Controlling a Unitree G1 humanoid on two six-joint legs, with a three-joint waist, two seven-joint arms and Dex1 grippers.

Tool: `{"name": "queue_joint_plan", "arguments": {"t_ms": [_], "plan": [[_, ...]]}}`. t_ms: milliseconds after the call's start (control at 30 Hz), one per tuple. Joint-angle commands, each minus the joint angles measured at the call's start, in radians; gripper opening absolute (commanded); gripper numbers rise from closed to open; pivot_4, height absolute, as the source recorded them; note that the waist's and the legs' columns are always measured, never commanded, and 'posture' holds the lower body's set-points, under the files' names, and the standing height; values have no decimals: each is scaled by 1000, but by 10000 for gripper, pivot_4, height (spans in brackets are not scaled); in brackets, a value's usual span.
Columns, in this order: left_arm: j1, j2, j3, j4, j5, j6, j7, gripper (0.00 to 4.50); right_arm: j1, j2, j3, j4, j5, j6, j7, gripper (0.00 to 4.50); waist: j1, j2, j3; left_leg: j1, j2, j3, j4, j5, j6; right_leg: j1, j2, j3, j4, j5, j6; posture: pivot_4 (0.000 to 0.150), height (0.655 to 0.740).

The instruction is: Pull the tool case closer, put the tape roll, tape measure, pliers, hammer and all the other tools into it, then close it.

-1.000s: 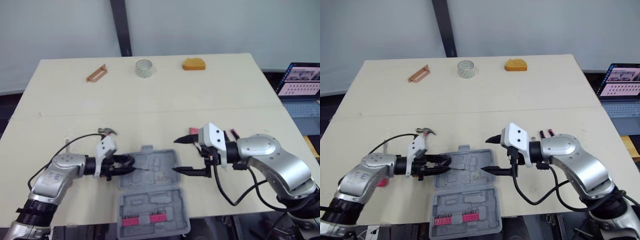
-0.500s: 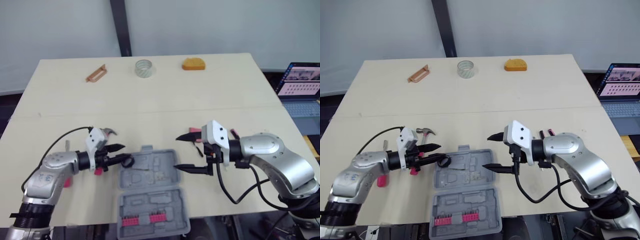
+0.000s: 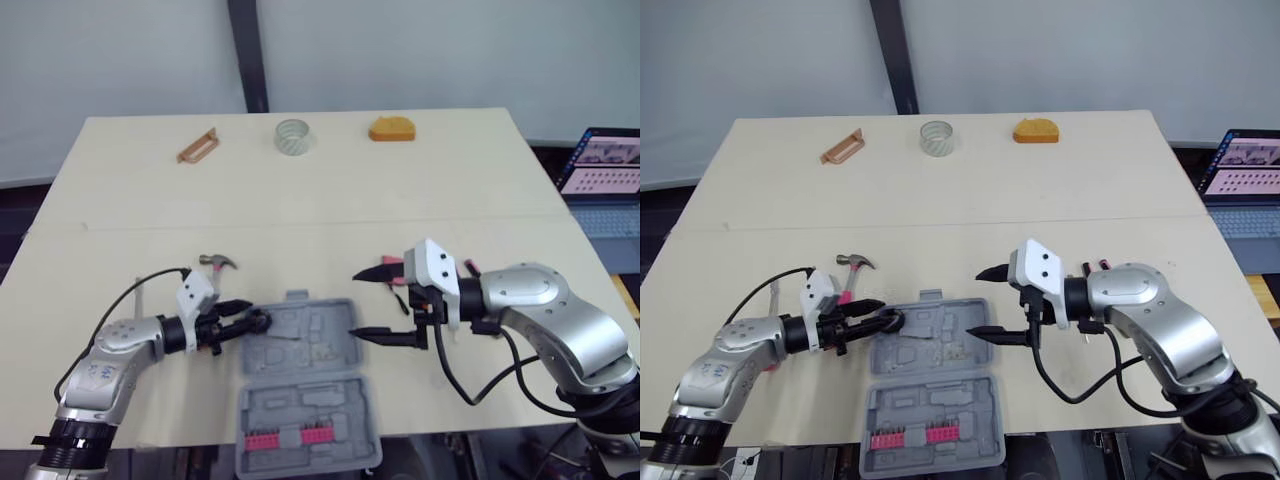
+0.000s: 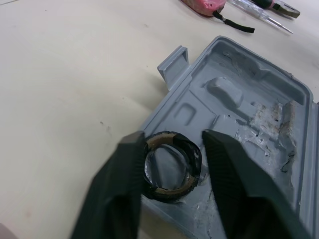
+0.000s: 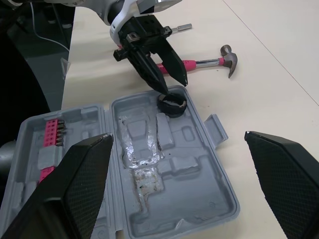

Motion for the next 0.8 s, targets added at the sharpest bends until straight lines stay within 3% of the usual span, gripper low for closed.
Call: {"name": "queue_joint_plan", "arguments": {"t_ms": [33,800], "plan": [[6,-1,15,0,-2,-12,-1,16487,-14,-5,-17,-18,7,-17,9,45000,0,0,0,0,0,0,0,0,0,0,0,0,0,0,0,1500,7400],[-26,-66,-40,83,64,-107,14,16487,-13,-6,-17,-26,10,-6,3,45000,1,0,0,0,0,0,1,0,0,0,0,0,0,0,0,1500,7400]]}}
